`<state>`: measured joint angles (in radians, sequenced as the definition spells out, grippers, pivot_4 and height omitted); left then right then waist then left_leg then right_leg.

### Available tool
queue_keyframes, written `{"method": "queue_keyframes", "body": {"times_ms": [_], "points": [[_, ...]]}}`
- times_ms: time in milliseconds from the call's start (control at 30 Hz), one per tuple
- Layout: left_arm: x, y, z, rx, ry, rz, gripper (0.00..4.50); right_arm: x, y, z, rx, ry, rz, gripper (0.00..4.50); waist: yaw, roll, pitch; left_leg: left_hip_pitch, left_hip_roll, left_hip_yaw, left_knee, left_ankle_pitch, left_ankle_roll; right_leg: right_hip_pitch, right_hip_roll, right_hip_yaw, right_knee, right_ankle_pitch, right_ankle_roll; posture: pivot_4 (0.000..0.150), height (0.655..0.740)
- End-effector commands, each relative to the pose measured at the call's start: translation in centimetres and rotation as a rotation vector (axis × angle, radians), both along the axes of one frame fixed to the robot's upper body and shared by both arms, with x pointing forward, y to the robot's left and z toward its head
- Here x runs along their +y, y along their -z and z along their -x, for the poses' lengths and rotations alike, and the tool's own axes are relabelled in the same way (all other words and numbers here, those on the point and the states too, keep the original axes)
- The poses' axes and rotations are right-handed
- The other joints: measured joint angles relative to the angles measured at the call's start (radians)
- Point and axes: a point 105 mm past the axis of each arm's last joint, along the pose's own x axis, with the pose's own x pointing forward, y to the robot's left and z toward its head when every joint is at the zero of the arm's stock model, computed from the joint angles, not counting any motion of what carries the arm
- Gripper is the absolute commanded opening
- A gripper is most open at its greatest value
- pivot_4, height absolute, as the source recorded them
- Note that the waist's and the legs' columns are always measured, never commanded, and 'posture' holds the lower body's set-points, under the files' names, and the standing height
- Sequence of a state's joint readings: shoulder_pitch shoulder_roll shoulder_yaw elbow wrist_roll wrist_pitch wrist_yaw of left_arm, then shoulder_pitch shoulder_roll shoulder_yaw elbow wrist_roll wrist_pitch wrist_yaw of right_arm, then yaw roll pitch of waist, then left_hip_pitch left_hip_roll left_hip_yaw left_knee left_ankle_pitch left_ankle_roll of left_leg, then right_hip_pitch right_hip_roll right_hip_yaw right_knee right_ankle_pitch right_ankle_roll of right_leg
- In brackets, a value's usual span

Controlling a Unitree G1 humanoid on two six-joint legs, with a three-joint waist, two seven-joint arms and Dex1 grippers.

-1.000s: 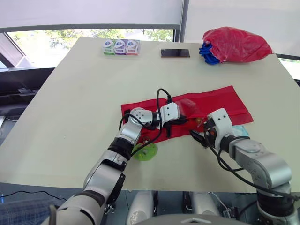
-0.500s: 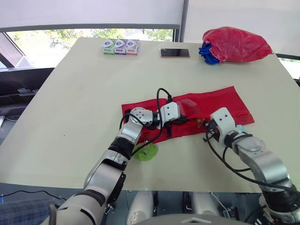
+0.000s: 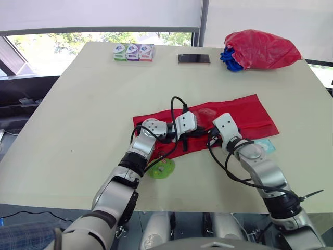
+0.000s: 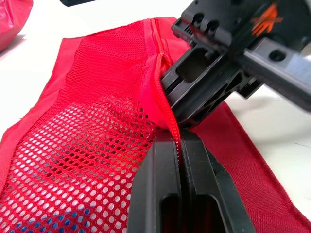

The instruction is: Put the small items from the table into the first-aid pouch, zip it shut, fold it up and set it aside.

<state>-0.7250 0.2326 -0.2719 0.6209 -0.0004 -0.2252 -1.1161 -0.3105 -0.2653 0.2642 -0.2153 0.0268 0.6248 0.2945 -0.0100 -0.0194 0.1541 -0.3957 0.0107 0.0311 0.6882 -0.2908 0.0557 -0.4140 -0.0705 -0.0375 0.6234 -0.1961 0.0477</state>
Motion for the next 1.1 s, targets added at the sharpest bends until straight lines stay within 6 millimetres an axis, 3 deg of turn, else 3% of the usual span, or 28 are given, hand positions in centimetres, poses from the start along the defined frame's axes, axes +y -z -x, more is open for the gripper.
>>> {"method": "queue_keyframes", "body": {"times_ms": [33, 367, 500, 833, 1100], "points": [[-1.2, -0.8, 0.7, -0.028, 0.069, 0.015, 0.0, 0.1, -1.8, -0.3, -0.086, 0.012, -0.034, 0.07, 0.0, 0.0, 0.0, 0.0, 0.0, 0.0, 0.0, 0.0, 0.0, 0.0, 0.0, 0.0, 0.0, 0.0, 0.0, 0.15, 0.74], [-0.5, -0.6, 0.2, -0.018, 0.074, -0.009, 0.0, -1.6, -2.8, 0.7, -0.143, 0.084, -0.114, 0.07, 0.003, 0.0, 0.0, 0.0, 0.0, 0.0, 0.0, 0.0, 0.0, 0.0, 0.0, 0.0, -0.001, 0.0, 0.0, 0.15, 0.74], [-0.7, -0.7, 0.4, -0.011, 0.109, -0.01, 0.0, -0.7, -2.3, 0.8, -0.129, 0.054, -0.11, 0.07, 0.001, 0.0, 0.0, 0.0, 0.0, 0.0, 0.0, 0.0, 0.0, 0.0, 0.0, 0.0, 0.0, 0.0, 0.0, 0.15, 0.74], [-1.6, -0.7, 1.1, -0.012, 0.189, -0.015, 0.0, 0.8, -1.0, -1.3, -0.105, 0.088, -0.123, 0.07, 0.001, 0.0, 0.0, 0.001, 0.0, 0.001, 0.0, 0.001, 0.0, 0.0, 0.001, 0.001, 0.001, 0.0, 0.0, 0.15, 0.74], [-1.1, -0.9, 0.2, -0.029, 0.15, -0.021, 0.0, -0.6, -1.9, 0.4, -0.129, 0.079, -0.128, 0.07, 0.005, 0.0, 0.0, -0.001, 0.0, 0.0, 0.0, 0.0, 0.0, 0.0, 0.0, 0.001, 0.0, 0.0, 0.0, 0.15, 0.74]]}}
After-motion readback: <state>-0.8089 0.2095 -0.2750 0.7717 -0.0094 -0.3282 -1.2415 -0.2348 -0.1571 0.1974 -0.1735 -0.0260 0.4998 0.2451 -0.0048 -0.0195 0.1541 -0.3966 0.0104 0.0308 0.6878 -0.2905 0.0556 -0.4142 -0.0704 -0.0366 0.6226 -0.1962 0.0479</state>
